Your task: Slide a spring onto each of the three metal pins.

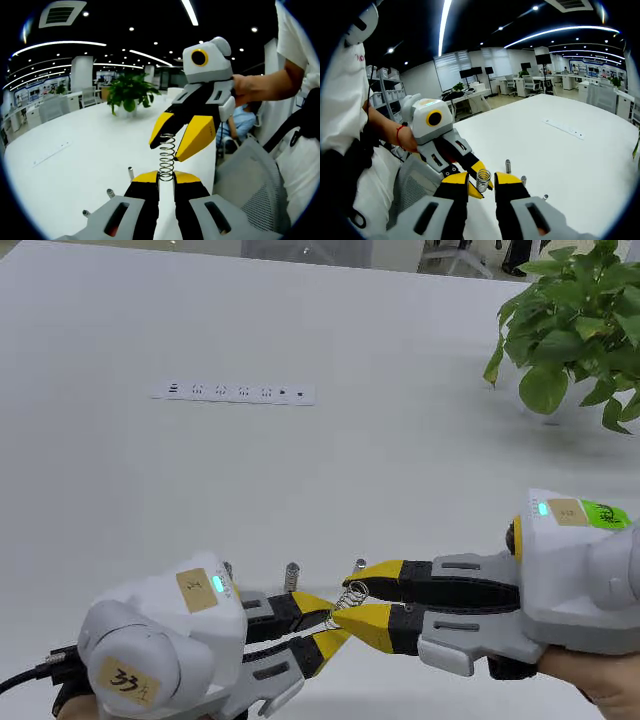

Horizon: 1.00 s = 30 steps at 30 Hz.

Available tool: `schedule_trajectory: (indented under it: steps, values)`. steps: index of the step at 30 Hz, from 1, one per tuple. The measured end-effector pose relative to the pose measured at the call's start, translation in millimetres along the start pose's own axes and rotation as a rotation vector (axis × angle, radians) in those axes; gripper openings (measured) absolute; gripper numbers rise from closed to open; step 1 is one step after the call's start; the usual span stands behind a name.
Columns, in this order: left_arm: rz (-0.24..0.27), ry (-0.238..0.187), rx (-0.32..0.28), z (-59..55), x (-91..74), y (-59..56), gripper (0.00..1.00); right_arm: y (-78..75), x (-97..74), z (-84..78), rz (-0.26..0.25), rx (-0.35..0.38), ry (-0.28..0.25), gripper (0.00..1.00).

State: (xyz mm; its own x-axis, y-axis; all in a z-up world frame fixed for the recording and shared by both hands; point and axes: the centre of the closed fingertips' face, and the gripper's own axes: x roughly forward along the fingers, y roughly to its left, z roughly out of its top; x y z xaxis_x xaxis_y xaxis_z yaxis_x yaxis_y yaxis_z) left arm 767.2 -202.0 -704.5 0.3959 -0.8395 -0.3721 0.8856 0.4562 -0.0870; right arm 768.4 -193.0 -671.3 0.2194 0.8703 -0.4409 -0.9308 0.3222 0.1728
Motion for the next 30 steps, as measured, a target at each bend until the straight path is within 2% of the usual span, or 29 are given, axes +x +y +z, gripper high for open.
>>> schedule_trajectory:
  steps: [4,6,7,8,10,13,17,24,30]
  values:
    - [-0.006,0.002,0.006,-0.9,0.4,-0.5,0.1,-4.5,-5.0,1.0,0.034,-0.117,0.106,0.24]
    - [-0.009,-0.002,0.005,-0.7,0.9,-0.6,0.1,-0.3,-5.7,-2.1,0.095,-0.166,0.185,0.26]
    - [-0.01,-0.003,0.006,-0.7,1.3,-0.8,0.1,0.3,-5.1,-3.6,0.12,-0.219,0.229,0.27]
    - [-0.011,-0.003,0.007,-1.0,1.5,-0.9,0.1,0.3,-4.3,-4.6,0.129,-0.252,0.258,0.27]
    - [-0.014,-0.001,0.013,-2.1,1.8,-1.1,0.1,1.2,-1.1,-3.6,0.156,-0.302,0.309,0.27]
    - [-0.017,-0.001,0.015,-3.6,2.0,-0.9,0.1,6.4,4.4,-1.7,0.211,-0.34,0.356,0.26]
    - [-0.024,0.001,0.019,-5.8,2.7,-0.8,0.1,9.5,10.8,-8.4,0.275,-0.443,0.464,0.26]
    - [-0.031,-0.005,0.017,-10.0,3.9,0.2,0.1,11.7,17.1,-18.0,0.343,-0.513,0.566,0.2]
    - [-0.026,-0.021,-0.001,-12.1,2.7,5.6,0.1,9.5,20.6,-20.5,0.37,-0.534,0.606,0.17]
